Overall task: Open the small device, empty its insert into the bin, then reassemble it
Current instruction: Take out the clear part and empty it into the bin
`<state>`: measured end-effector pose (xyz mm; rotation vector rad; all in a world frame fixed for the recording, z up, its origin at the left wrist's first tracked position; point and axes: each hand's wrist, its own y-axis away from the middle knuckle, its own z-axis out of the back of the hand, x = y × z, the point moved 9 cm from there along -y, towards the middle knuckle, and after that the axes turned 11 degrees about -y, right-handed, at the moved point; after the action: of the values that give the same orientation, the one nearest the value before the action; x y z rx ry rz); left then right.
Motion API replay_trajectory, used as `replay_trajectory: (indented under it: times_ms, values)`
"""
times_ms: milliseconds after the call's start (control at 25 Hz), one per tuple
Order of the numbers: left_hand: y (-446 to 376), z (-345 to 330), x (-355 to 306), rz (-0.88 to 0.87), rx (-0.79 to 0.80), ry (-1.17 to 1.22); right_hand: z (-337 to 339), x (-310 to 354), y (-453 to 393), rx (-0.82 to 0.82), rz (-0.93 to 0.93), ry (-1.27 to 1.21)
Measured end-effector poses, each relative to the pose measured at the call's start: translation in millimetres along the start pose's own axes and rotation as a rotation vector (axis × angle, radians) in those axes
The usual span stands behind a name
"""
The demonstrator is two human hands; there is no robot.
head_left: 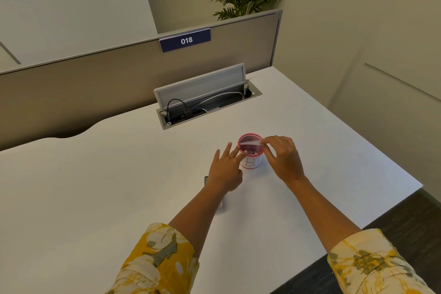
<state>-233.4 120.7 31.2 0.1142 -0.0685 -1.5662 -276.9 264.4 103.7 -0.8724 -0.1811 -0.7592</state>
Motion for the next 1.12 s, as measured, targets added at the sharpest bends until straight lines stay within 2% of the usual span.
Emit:
replay_trajectory:
  times_ms: [160,280,360,520,600,680,800,960,1120]
  values:
    - [-1,0,-1,-0.004,-0.006,0.007,2,-2,4,-0.020,-0.005,0.003]
    - [-2,-1,0,-0.001,-0.005,0.013,0,-11,6,-0.009,-0.131,-0.050]
    - [-2,-2,0,-0.002,0.001,0.021,2,-23,11,-0.084,-0.306,-0.206]
    - [-1,-5,-3,-0.003,0.060,0.077,3,-63,29,-0.380,-0.806,-0.526]
    - [1,-6,-4,-0.004,0.078,0.131,-11,-74,42,-0.426,-1.039,-0.704]
    - [4,-6,-3,0.013,0.076,0.216,-23,-74,48,-0.421,-1.160,-0.838]
    - [10,3,6,0.108,-0.003,0.462,-36,-61,45,-0.373,-1.199,-0.944]
    - [20,24,38,0.326,-0.214,1.009,-58,-25,30,-0.260,-1.129,-1.014]
    - [28,22,75,0.479,-0.230,1.384,-93,22,20,-0.122,-1.067,-1.078]
